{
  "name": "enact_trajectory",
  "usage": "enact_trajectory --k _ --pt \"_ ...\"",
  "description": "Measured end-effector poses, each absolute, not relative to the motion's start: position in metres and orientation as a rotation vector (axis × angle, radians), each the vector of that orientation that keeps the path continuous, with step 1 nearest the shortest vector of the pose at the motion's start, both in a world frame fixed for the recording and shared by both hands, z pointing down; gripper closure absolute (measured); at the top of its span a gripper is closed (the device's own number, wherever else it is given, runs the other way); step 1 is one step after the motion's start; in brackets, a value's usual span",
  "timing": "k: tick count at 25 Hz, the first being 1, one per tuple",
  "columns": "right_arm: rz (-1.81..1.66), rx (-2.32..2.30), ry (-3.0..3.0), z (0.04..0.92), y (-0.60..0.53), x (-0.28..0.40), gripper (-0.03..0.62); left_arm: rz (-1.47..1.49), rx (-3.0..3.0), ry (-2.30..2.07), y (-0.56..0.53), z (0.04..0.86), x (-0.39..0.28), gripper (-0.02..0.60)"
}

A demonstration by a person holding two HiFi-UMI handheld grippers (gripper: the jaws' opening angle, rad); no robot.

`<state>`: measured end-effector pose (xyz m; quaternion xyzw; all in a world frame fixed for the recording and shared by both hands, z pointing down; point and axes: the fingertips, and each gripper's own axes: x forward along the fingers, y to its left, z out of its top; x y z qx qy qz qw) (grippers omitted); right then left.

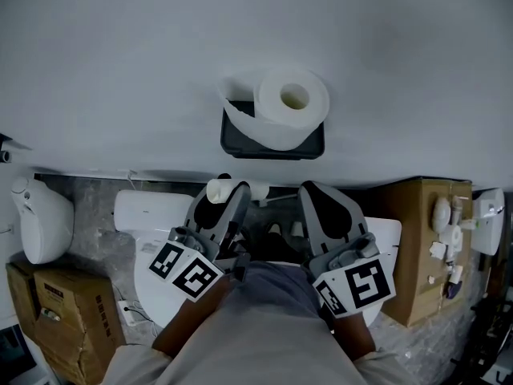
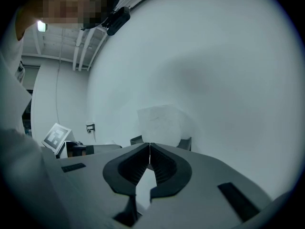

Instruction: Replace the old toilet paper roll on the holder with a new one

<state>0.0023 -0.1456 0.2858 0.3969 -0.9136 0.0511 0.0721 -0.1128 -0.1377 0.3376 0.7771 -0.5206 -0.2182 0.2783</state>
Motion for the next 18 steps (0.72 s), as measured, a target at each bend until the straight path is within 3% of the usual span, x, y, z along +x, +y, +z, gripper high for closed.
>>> enact_trajectory --k 18 --pt "0.175 1.256 -2.753 0.284 -0.144 -0.005 0.577 -0.310 2.365 -1.624 -0.128 0.295 -0.129 0.381"
